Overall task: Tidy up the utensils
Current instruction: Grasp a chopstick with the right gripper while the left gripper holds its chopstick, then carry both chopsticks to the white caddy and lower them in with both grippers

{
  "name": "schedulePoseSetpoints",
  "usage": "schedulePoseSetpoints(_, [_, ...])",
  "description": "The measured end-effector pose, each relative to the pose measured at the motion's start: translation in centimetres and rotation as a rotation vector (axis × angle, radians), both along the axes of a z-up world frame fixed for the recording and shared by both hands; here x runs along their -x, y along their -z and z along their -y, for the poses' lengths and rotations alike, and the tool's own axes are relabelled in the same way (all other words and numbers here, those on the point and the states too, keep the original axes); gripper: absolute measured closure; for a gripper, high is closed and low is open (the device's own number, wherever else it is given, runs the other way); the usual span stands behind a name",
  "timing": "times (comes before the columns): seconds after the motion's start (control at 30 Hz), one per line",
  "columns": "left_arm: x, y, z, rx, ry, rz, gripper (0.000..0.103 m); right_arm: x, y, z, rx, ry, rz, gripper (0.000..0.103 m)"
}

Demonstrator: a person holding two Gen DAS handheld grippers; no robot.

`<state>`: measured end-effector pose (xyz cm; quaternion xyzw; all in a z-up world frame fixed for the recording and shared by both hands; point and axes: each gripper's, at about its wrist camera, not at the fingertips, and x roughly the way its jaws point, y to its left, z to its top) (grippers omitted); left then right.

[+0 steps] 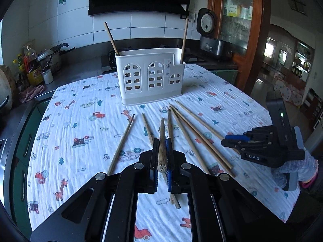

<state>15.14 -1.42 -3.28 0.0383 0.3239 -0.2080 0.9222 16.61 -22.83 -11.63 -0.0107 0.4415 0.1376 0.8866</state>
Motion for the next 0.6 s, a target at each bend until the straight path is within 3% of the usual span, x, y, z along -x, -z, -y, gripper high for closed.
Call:
schedulePoseSetpoints(0.17, [-0.2,-0.4,0.6,0.013,0.010,0.010,0.098,0.4,0.2,-1.1,0.096,-0.004,0.039,0.094])
schedulePoseSetpoints(0.33, [-0.6,-0.8,0.4,0.044,0.000,0.010,0.098,0.6,-0.2,-1.1,0.104,-0.007,0.066,0.095])
schedulePoseSetpoints(0.6, [-1.4,-1.4,-0.4,0.104,-0.025,0.007,0.098,1.6,-4.8,-0.5,0.101,-0.020,0.209,0.096])
